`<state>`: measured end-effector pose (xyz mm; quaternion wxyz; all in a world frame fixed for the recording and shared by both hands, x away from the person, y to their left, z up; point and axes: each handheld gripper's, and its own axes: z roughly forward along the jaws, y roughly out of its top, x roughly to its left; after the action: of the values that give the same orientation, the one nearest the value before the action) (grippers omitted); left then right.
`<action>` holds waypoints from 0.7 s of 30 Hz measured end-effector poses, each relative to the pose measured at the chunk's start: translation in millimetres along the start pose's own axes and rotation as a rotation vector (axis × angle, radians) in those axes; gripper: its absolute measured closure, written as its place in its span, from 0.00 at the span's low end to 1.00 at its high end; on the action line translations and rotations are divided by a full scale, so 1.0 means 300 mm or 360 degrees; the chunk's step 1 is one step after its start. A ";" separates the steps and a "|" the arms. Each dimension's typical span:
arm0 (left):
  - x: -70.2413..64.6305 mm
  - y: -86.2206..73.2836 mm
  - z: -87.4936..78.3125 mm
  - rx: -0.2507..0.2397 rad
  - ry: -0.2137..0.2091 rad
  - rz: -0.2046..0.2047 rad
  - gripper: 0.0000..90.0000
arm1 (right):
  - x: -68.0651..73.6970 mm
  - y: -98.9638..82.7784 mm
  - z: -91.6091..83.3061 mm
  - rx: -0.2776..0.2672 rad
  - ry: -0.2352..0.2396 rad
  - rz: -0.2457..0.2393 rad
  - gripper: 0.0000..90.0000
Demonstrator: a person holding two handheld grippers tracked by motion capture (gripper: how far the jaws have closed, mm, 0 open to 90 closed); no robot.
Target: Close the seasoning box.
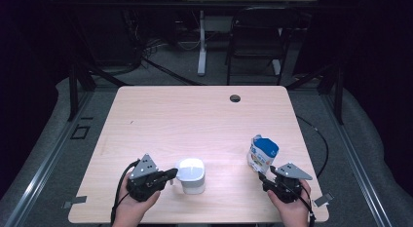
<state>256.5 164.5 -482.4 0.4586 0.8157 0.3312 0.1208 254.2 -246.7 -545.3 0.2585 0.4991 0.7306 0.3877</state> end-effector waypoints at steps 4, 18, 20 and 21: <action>0.023 -0.004 -0.015 -0.0010 0.0019 -0.0028 1.00 | -0.001 -0.001 0.001 0.0006 -0.0004 -0.0004 0.55; 0.180 -0.077 -0.062 -0.0031 0.0131 -0.0244 1.00 | 0.003 -0.006 0.011 0.0020 0.0017 -0.0003 0.53; 0.189 -0.085 -0.061 -0.0031 0.0142 -0.0261 1.00 | 0.004 -0.006 0.012 0.0020 0.0016 -0.0003 0.53; 0.202 -0.094 -0.062 -0.0023 0.0149 -0.0287 1.00 | 0.004 -0.006 0.013 0.0023 0.0020 -0.0006 0.53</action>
<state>280.6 226.6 -501.9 0.4577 0.7727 0.4234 0.1193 255.6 -244.8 -548.9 0.2510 0.4973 0.7359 0.3849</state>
